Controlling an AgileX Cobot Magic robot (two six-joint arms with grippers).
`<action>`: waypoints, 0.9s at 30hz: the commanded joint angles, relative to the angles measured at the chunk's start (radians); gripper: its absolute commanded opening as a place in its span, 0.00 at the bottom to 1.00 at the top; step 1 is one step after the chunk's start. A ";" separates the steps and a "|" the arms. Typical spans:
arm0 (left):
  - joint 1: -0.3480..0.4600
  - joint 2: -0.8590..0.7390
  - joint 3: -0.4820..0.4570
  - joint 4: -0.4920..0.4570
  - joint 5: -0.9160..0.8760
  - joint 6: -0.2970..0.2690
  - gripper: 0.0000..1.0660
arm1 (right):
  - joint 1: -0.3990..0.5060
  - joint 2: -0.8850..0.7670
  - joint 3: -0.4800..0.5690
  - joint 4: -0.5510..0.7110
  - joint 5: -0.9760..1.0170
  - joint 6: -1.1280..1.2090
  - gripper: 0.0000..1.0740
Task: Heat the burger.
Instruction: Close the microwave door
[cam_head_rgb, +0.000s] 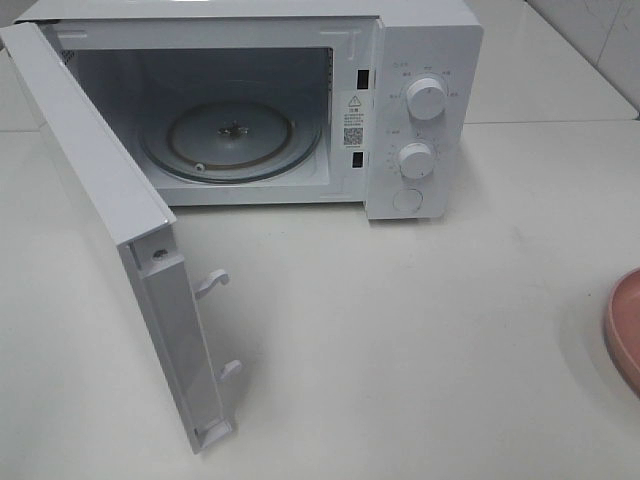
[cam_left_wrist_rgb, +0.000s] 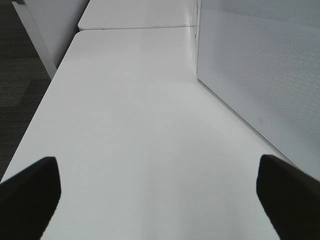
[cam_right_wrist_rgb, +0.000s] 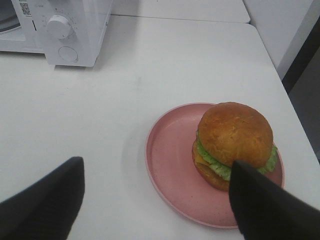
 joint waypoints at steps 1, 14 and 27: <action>0.003 -0.017 0.004 0.000 -0.010 -0.003 0.94 | -0.002 -0.026 0.002 0.003 -0.011 0.000 0.71; 0.003 -0.001 -0.052 0.000 -0.076 -0.007 0.90 | -0.002 -0.026 0.002 0.003 -0.011 0.000 0.71; 0.003 0.277 -0.054 0.015 -0.381 -0.007 0.30 | -0.002 -0.026 0.002 0.003 -0.011 0.000 0.71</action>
